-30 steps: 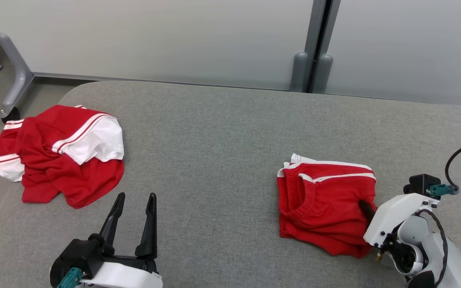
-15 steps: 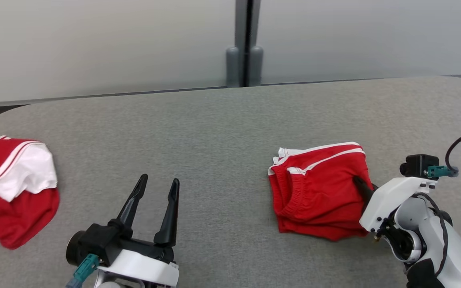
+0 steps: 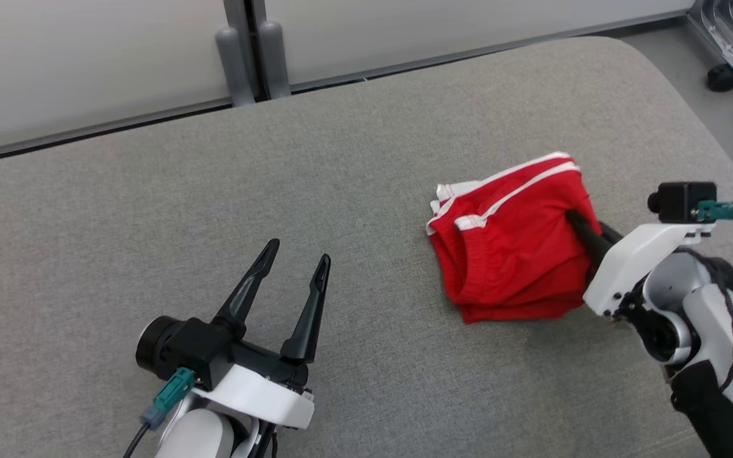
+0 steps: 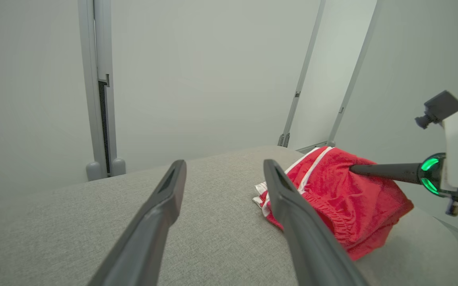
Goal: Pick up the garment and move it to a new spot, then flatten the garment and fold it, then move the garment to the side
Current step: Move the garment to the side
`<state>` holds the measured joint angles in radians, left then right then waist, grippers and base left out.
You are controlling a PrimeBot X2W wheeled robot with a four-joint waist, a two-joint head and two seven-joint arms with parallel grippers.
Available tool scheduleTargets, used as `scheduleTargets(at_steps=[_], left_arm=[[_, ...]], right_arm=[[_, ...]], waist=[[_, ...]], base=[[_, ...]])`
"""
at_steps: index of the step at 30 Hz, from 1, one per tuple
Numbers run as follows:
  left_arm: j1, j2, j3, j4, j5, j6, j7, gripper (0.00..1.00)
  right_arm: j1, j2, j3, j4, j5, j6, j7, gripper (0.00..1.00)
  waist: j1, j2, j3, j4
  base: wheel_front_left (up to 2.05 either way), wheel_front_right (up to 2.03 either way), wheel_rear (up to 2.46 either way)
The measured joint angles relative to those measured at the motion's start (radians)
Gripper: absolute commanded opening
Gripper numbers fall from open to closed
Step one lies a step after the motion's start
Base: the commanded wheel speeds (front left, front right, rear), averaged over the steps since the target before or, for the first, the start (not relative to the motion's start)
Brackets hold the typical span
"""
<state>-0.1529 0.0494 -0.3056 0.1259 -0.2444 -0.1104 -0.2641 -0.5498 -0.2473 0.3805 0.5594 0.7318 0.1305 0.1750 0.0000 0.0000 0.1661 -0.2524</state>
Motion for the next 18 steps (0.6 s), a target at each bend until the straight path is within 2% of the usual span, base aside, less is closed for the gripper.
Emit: scheduleTargets(at_steps=[5, 11, 18], left_arm=[[-0.042, 0.009, -0.027, 0.002, 0.012, -0.004, 0.001, 1.0], [-0.097, 0.03, -0.056, -0.023, 0.028, -0.009, 0.024, 1.0], [-0.138, 0.045, -0.071, -0.041, 0.032, -0.011, 0.043, 1.0]], right_arm=[[-0.091, -0.086, 0.046, 0.004, 0.04, 0.0, -0.02, 0.0], [-0.218, -0.21, 0.073, 0.048, 0.083, 0.0, -0.051, 0.0], [-0.34, -0.316, 0.127, 0.18, 0.056, 0.0, -0.073, 0.0]], waist=[[0.0, 0.0, 0.069, -0.024], [0.0, 0.0, 0.156, -0.012], [0.0, 0.0, 0.244, 0.026]], base=[[0.0, 0.0, 0.0], [0.0, 0.0, 0.0], [0.0, 0.0, 0.0]])
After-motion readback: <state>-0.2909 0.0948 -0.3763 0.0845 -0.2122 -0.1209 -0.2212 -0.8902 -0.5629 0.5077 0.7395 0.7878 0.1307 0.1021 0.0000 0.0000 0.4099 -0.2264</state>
